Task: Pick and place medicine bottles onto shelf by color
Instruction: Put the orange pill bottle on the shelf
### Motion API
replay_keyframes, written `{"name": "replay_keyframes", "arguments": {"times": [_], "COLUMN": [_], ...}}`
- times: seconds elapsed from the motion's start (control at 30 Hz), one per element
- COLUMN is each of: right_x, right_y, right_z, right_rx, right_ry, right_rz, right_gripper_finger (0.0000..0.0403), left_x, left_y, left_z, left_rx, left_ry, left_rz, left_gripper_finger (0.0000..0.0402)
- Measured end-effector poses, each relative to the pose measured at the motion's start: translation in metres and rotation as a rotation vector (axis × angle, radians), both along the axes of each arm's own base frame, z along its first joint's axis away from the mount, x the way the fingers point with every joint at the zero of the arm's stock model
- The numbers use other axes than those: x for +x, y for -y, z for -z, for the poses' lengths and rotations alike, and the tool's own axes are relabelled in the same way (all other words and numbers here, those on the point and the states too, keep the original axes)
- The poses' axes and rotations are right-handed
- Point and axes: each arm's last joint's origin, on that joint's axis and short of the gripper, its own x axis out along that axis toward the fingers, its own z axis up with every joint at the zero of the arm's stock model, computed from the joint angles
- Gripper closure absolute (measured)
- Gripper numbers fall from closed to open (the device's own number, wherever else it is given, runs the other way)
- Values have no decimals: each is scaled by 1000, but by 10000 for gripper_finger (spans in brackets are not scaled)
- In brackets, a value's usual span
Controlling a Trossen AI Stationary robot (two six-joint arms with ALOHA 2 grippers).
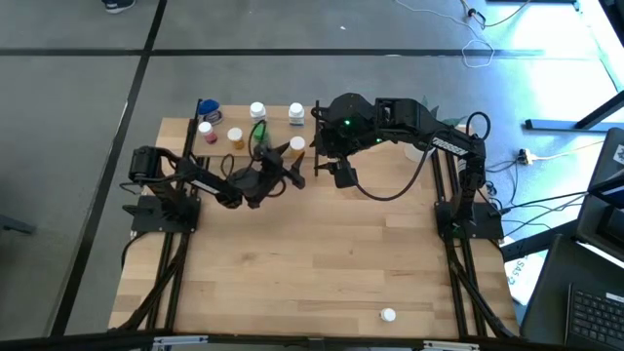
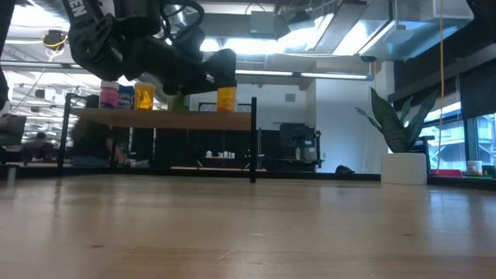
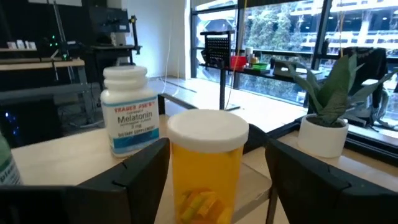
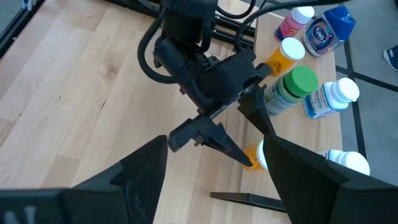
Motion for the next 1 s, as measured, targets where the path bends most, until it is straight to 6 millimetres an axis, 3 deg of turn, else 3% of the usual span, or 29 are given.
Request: {"name": "replay_keyframes", "arguments": {"times": [0.7,1.0], "right_x": [0,0], "right_y": [0,0], "right_z": [0,0], "right_rx": [0,0], "right_ry": [0,0], "right_rz": [0,0], "right_gripper_finger": [136,136], "left_x": [-4,-3], "left_y": [16,44], "left_z": [-15,-19], "left_rx": [158,308], "left_ry": [-64,-171], "left_rz": [-24,73], "left_gripper_finger": [143,143]}}
